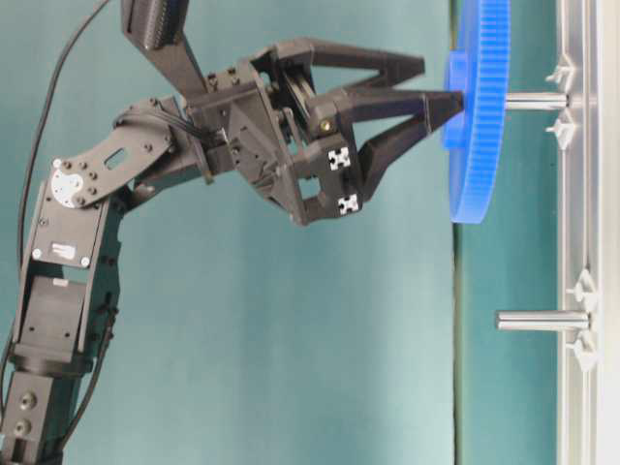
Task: Insert the large gear onto the shaft.
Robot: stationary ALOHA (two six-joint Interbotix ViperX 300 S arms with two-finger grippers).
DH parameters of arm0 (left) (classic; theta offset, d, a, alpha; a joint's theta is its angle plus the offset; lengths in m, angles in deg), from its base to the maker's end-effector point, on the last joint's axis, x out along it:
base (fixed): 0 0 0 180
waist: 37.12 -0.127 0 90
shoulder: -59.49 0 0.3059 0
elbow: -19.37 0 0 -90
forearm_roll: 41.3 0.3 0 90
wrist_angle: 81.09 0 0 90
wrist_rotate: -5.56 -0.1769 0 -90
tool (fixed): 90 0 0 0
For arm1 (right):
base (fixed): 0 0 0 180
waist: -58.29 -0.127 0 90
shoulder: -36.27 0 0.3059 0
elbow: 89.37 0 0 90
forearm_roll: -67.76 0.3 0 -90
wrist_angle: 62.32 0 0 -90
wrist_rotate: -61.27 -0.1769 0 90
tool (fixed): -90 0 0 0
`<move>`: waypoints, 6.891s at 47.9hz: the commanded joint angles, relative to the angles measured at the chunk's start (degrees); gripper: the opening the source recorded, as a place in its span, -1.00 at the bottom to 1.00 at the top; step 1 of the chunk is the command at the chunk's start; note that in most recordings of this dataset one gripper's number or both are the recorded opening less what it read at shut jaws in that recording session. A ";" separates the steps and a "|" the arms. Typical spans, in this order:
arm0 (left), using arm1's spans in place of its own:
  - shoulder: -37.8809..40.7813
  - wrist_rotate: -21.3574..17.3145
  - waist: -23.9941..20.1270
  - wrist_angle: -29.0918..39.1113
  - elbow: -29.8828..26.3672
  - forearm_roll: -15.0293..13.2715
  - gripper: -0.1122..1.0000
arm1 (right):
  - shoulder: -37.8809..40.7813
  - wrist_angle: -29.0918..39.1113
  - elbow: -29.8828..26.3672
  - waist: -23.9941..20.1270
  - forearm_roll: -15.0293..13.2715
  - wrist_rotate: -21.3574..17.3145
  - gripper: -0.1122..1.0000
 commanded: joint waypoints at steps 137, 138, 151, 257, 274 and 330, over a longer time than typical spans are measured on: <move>-14.59 22.76 -3.25 1.23 12.83 -0.35 0.78 | -0.09 -1.23 -0.18 0.35 -0.09 -0.53 -0.62; -15.29 23.12 -3.60 1.14 13.54 -0.35 0.78 | -0.09 -1.23 -0.18 0.35 -0.09 -0.53 -0.62; -27.07 24.61 -5.27 -5.36 24.96 -0.35 0.77 | -0.35 -1.23 -0.09 0.35 -0.09 -0.53 -0.62; -86.13 44.21 6.59 -38.67 78.75 -0.35 0.65 | -0.44 -3.34 0.70 0.35 -0.09 -0.62 -0.61; -92.99 44.47 6.77 -41.75 85.34 -0.35 0.64 | -0.53 -5.98 1.85 0.35 -0.09 -0.62 -0.62; -103.45 50.27 6.77 -53.26 100.90 -0.35 0.48 | -0.97 -12.22 8.79 0.35 -0.18 -2.37 -0.62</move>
